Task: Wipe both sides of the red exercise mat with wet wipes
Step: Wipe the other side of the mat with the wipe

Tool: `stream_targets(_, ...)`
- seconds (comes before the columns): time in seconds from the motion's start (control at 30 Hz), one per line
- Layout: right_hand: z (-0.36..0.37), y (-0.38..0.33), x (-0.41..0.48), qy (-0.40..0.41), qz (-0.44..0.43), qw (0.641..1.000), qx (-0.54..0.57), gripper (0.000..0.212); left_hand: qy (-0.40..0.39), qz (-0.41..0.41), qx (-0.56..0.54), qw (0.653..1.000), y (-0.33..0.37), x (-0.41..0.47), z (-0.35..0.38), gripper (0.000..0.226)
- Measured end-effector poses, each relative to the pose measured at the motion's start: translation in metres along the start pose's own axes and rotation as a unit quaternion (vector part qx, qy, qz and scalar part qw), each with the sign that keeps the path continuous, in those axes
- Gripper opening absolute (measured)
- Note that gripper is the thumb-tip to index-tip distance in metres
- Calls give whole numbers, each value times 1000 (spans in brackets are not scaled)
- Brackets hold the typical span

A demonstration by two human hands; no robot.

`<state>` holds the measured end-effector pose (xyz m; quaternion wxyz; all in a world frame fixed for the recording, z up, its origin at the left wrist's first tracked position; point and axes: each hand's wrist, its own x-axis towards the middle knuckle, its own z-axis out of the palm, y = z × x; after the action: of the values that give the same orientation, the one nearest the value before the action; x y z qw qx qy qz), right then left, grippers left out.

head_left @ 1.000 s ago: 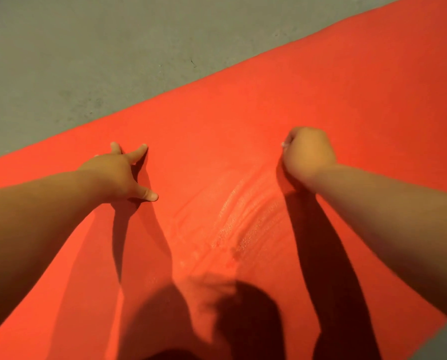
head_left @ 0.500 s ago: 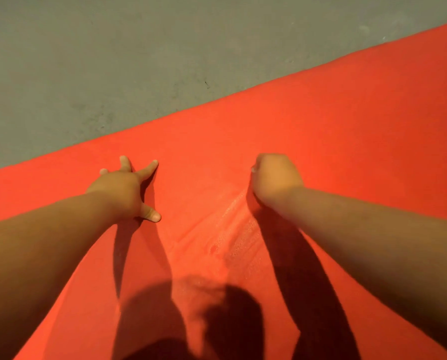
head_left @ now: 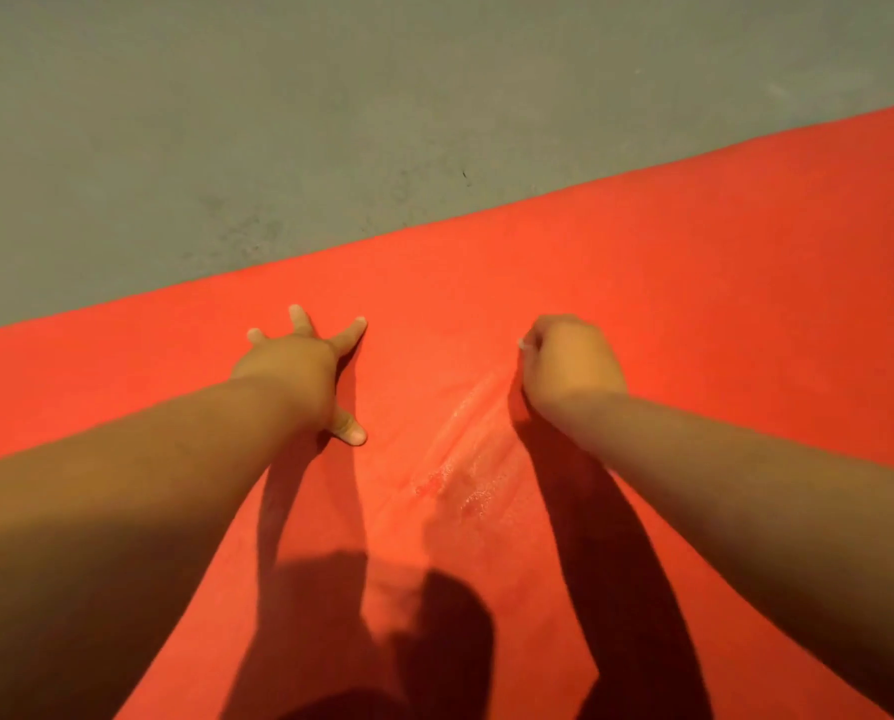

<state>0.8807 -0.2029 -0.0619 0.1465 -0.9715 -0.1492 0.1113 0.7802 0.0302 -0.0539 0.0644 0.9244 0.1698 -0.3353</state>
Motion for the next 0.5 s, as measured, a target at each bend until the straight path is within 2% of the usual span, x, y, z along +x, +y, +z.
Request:
stream_targets(0.1,37,-62,-70,-89,-196,975,47,12,1,0,-5,1000,0,5,2,141)
stream_targets(0.17,42,-66,-70,-112,-268,955,53,11,4,-2,-6,1000,-1,6,3,143)
stream_targets(0.23,33,-46,-29,-61,-202,977,43,13,4,-4,-10,1000,-2,7,3,148)
stream_targets(0.3,11,-11,23,23,-55,998,25,12,3,-12,-12,1000,-2,6,4,153)
stream_targets(0.37,-6,17,57,81,68,994,10,13,3,-19,-2,1000,-2,6,2,154)
stream_targets(0.4,-6,13,59,88,76,993,3,14,1,-20,1,1000,-1,6,0,154)
stream_targets(0.43,1,3,53,76,51,996,5,16,-4,-19,2,1000,-1,5,-1,153)
stream_targets(0.5,20,-30,23,18,-42,999,24,17,-13,-21,-1,1000,2,3,-3,149)
